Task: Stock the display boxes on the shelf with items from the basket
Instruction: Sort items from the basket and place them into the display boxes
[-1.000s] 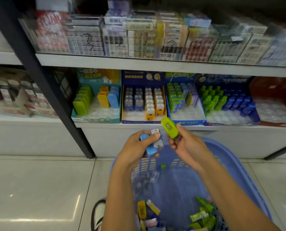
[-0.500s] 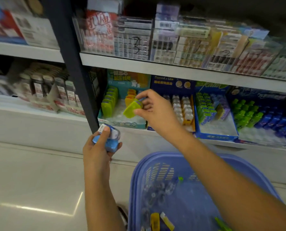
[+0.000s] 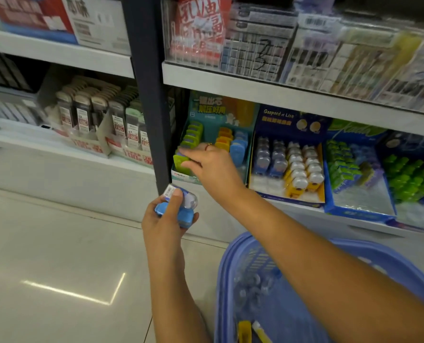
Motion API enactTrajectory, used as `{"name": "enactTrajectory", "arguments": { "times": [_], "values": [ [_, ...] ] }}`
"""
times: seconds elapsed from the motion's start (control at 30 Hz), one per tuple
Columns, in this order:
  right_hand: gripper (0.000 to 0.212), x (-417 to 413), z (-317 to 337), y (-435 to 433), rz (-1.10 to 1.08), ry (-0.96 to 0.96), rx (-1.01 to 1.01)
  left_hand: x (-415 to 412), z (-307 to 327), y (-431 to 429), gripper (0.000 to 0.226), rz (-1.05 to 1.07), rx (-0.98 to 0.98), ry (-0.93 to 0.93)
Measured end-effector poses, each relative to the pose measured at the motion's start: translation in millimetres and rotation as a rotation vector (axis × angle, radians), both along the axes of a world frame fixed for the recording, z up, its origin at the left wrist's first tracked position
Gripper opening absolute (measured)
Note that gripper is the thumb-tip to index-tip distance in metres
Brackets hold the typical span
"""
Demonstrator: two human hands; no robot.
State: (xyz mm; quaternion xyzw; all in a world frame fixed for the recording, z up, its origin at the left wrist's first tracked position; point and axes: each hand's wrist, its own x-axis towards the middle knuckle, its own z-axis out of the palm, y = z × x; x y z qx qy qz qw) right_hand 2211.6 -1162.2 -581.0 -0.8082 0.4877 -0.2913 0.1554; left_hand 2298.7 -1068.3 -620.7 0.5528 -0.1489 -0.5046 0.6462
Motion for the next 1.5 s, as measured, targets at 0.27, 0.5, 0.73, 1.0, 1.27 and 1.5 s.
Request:
{"name": "enactTrajectory", "arguments": {
  "times": [0.27, 0.5, 0.73, 1.0, 1.27, 1.5],
  "values": [
    [0.027, 2.1, -7.8, -1.7, -0.029, 0.236, -0.150, 10.7, -2.6, 1.7, 0.029, 0.012, 0.008, 0.074],
    [0.044, -0.3, 14.7, 5.2, -0.067, 0.642, -0.320, 5.9, 5.9, 4.6, 0.030, -0.090, 0.022, 0.081],
    [0.074, -35.0, 29.7, 46.9, 0.086, 0.282, 0.000, -8.4, 16.0, 13.6, 0.020, -0.143, -0.007, 0.031],
    [0.030, -111.8, 21.2, 125.5, 0.095, -0.029, 0.108, -39.6, 34.2, 15.0, 0.027, -0.592, 0.017, -0.115],
    [0.019, -203.5, 15.7, 139.0, -0.382, -0.379, -0.070, -118.2, 50.0, 20.3, 0.020, -0.848, -0.001, 0.053],
    [0.012, -299.9, 21.4, 117.0, -0.635, -0.640, -0.032, -156.2, 37.2, 18.3, 0.018, -0.789, 0.039, 0.148]
  ]
}}
